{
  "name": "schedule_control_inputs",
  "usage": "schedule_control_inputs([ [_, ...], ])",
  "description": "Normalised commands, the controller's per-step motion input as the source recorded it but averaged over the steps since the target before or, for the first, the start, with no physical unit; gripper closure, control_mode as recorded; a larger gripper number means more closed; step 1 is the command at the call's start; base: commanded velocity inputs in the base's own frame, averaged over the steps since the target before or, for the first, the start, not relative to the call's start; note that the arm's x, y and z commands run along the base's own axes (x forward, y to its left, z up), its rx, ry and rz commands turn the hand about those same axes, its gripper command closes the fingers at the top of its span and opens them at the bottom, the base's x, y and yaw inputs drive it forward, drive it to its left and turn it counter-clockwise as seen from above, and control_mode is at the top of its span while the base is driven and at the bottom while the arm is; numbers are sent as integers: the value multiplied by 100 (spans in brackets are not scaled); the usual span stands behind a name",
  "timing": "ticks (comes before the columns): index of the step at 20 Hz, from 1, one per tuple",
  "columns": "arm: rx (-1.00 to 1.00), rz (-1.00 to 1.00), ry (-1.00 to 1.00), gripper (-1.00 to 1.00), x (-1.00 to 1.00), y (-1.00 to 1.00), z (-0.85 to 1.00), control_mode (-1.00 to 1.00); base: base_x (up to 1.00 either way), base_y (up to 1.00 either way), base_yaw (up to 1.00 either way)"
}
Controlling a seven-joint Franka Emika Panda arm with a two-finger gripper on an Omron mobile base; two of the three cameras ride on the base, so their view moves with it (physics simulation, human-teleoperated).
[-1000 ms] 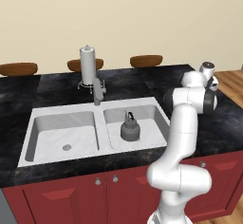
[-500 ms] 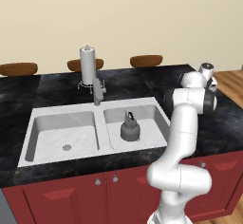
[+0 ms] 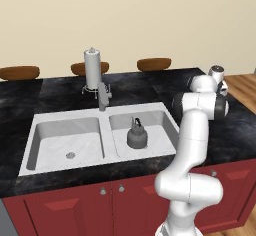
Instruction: Place the glass cup in the left basin and the kettle in the right basin of the sink.
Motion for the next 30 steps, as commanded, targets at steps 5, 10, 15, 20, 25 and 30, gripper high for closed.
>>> schedule_control_inputs([
  [5, 0, 0, 0, 100, -19, 44, 4, -100, 0, 0, 0],
  [10, 0, 2, 0, 100, -52, 54, 6, -100, 0, 0, 0],
  [15, -1, 3, -1, 100, -63, 46, 15, -100, 0, 0, 0],
  [20, -6, 4, -3, 100, -60, 48, 27, -100, 0, 0, 0],
  [25, -6, 6, -5, 100, -45, 52, 50, -100, 0, 0, 0],
  [30, 0, 5, -6, 100, -33, 60, 51, -100, 0, 0, 0],
])
